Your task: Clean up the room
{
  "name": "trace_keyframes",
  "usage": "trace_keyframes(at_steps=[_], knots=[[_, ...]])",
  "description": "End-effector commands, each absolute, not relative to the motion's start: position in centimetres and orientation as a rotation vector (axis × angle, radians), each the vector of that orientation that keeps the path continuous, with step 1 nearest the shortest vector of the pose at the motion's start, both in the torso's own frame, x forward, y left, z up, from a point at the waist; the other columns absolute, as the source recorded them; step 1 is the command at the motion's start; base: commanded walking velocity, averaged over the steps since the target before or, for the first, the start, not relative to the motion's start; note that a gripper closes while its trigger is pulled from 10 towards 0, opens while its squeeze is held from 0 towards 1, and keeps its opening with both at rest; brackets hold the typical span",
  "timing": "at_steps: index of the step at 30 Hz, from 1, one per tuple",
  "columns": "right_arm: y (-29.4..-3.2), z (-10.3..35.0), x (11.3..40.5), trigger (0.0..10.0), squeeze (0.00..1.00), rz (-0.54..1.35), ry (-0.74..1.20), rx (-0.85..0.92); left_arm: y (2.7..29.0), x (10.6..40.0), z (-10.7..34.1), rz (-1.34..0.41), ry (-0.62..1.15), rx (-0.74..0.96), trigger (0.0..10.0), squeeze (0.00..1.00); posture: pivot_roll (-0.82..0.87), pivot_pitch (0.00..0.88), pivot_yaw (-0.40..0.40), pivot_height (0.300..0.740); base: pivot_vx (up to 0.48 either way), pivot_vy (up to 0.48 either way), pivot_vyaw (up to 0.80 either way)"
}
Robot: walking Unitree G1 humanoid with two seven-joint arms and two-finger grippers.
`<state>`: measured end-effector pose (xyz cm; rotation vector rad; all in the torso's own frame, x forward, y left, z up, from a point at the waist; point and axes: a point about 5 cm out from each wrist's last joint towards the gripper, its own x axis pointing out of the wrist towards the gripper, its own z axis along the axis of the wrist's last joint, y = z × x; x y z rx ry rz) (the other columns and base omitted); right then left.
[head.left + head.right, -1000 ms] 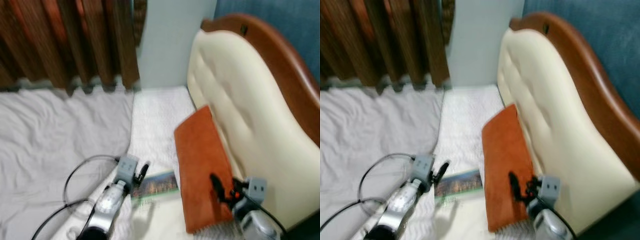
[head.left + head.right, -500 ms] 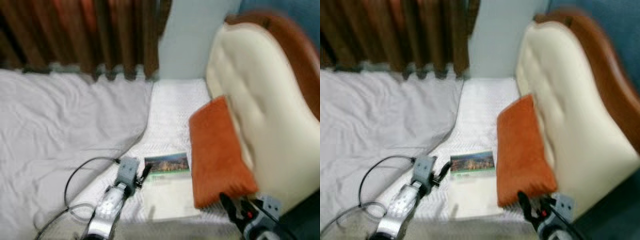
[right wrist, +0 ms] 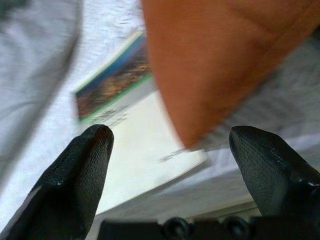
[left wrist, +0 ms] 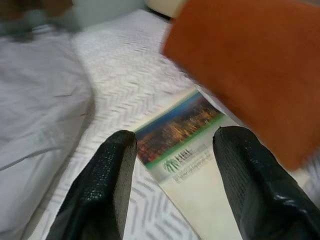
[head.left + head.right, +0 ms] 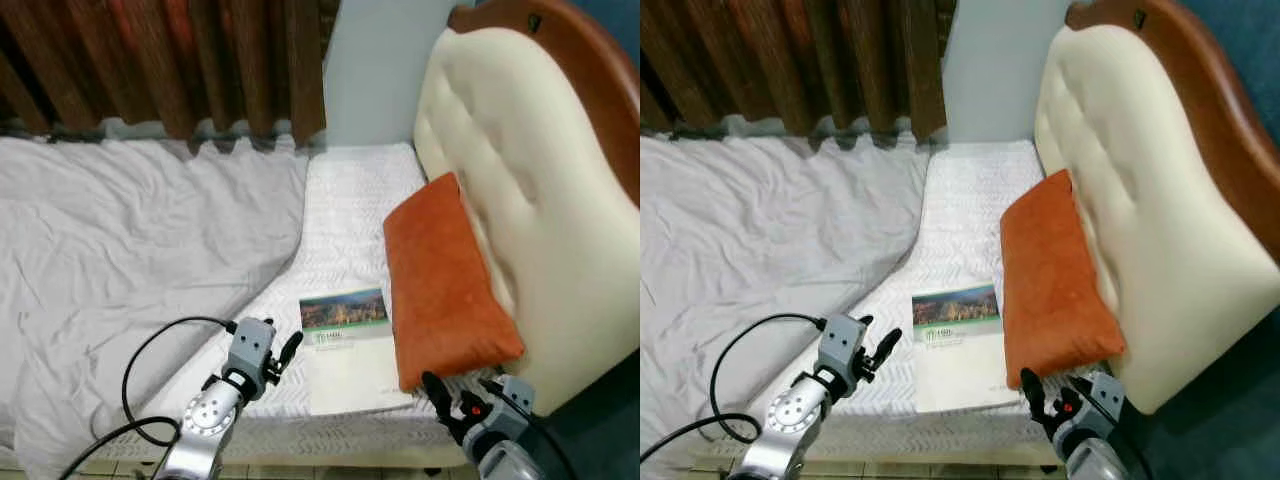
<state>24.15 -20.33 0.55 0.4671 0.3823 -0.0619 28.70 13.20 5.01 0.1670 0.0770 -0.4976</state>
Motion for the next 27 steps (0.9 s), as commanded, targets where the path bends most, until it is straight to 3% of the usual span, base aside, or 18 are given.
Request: trace_keyframes(at_steps=[1, 5, 9, 16, 27], knots=[[-20.9, 0.2, 24.2, 10.0, 0.0, -0.105, 0.384, 0.385, 13.6, 28.2, 5.0, -0.545, 0.088, 0.172, 10.0, 0.0, 0.01, 0.256, 0.026, 0.74, 0.0, 0.0, 0.0], [-21.6, 1.0, 24.7, 10.0, 0.0, -0.172, 0.324, 0.18, 14.5, 27.5, 7.0, -0.631, 0.016, 0.266, 10.0, 0.0, 0.07, 0.443, 0.08, 0.74, 0.0, 0.0, 0.0], [-21.2, 1.9, 25.4, 10.0, 0.0, -0.201, 0.264, 0.148, 14.9, 27.5, 8.3, -0.656, -0.005, 0.306, 10.0, 0.0, 0.1, 0.501, 0.106, 0.74, 0.0, 0.0, 0.0], [-18.6, 4.2, 27.0, 10.0, 0.0, -0.188, 0.096, 0.197, 15.4, 25.9, 9.8, -0.65, -0.002, 0.278, 10.0, 0.0, 0.12, 0.498, 0.129, 0.74, 0.0, 0.0, 0.0], [-16.8, 4.4, 29.4, 10.0, 0.0, -0.248, 0.09, 0.455, 13.7, 23.2, 8.6, -0.685, 0.066, 0.22, 10.0, 0.0, 0.13, 0.493, 0.115, 0.74, 0.0, 0.0, 0.0]])
